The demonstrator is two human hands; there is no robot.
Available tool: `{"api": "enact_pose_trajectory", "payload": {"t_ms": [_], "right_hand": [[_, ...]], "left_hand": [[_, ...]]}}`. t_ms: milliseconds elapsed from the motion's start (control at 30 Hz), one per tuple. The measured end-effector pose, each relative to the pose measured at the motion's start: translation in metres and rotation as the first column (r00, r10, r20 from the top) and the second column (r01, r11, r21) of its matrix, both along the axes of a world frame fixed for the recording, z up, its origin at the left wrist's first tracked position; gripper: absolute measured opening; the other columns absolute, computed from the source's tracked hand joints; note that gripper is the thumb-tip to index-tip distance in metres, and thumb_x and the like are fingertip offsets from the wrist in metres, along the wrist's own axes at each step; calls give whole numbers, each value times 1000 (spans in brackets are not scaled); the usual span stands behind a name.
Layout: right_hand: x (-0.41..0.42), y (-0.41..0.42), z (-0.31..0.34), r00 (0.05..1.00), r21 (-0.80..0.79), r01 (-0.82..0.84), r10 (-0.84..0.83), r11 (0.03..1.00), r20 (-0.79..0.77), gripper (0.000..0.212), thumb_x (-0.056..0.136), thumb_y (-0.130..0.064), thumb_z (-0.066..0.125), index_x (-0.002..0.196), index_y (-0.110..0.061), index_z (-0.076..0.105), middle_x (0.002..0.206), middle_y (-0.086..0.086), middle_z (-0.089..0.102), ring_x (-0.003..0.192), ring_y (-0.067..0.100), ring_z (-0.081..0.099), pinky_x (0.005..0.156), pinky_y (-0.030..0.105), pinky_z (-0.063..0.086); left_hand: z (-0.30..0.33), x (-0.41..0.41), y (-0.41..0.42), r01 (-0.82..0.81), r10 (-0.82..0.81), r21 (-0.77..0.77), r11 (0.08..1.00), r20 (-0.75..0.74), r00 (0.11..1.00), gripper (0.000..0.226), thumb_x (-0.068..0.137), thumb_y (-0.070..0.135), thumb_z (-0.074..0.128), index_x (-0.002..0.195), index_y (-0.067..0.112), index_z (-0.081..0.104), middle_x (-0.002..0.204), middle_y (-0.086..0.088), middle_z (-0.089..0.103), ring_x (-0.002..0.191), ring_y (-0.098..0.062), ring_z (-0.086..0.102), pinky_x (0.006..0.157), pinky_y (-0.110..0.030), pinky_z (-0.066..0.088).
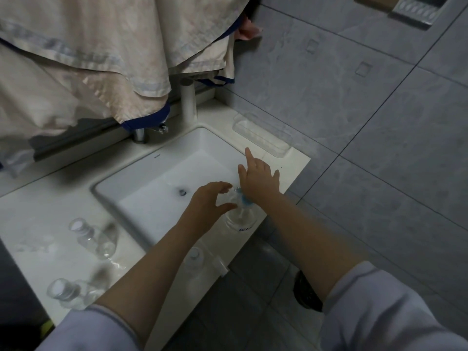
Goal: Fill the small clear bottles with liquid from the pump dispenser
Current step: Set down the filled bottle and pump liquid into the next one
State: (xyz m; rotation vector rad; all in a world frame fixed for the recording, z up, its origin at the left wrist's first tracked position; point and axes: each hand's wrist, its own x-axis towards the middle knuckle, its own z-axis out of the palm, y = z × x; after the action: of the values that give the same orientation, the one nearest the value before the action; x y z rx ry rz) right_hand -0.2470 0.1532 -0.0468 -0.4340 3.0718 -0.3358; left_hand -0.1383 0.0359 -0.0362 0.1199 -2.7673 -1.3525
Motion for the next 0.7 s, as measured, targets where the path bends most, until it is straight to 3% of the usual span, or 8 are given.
{"api": "enact_pose_trajectory", "payload": {"t_ms": [267,433,700], "right_hand": [[3,-1,-5,996,-7,9,-9,1000,86,56,101,-43,17,152,-29,-1,155,4,25,142,28,21,113,58,5],[-1,1,1,999,6,-16,16,1000,-29,58,100,-49,19,152,-29,0,154,3,27,141,28,25,112,59,10],[6,-1,-8,997,-31,29,-27,999,77,55,102,-42,18,152,-29,-1,152,4,30,140,27,26,112,59,8]], "left_hand": [[-3,1,0,4,-3,-5,1000,8,1000,51,82,25,67,127,7,51,126,-9,57,115,-20,54,105,-33,38],[0,0,1,14,-14,3,1000,19,1000,52,84,26,65,130,8,48,131,-8,54,119,-21,51,108,-35,37],[-5,1,-2,7,-7,4,1000,-8,1000,51,80,25,69,126,8,53,124,-9,59,111,-20,56,103,-35,42]]}}
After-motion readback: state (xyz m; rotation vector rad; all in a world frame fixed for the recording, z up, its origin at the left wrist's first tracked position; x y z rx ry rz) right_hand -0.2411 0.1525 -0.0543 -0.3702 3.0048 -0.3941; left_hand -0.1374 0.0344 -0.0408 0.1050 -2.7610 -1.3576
